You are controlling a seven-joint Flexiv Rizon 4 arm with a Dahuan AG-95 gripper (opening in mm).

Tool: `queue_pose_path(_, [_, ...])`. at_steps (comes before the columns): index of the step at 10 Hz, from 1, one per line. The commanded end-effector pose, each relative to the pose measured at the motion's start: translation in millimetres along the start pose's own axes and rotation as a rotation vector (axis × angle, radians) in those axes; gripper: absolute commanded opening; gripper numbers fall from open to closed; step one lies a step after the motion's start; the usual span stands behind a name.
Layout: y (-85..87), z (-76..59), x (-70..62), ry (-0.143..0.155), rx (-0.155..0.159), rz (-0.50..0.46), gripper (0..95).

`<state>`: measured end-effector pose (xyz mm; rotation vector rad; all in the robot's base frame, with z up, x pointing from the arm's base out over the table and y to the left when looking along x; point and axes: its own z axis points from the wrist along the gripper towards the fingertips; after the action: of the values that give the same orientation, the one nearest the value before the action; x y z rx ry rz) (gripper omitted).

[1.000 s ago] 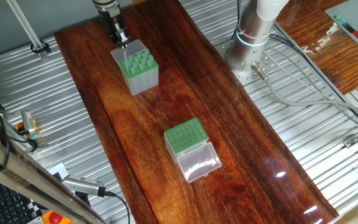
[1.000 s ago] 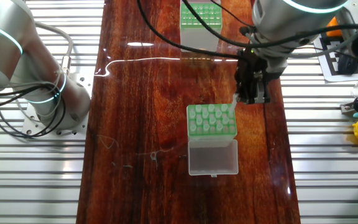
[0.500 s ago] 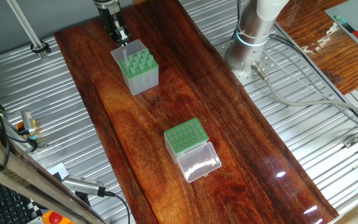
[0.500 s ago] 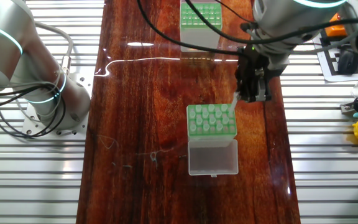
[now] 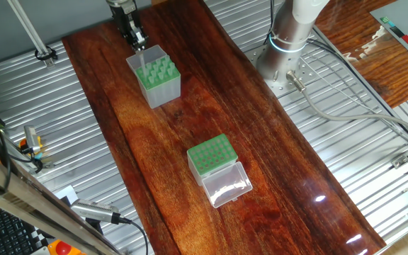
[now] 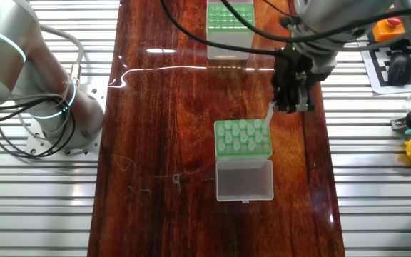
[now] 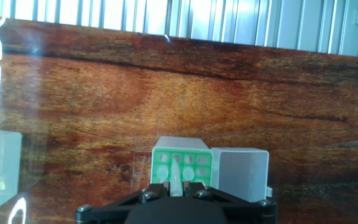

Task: Transfer all large pipette tips from one holder to another

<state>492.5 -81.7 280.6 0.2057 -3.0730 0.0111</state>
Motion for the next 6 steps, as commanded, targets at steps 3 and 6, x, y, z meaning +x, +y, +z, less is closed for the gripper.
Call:
queue_pose_path(3, [0.7, -7.0, -1.2, 0.001, 0.003, -0.003, 0.0])
queue_pose_path(6, [1.5, -10.2, -2.3, 0.001, 0.005, -0.003, 0.0])
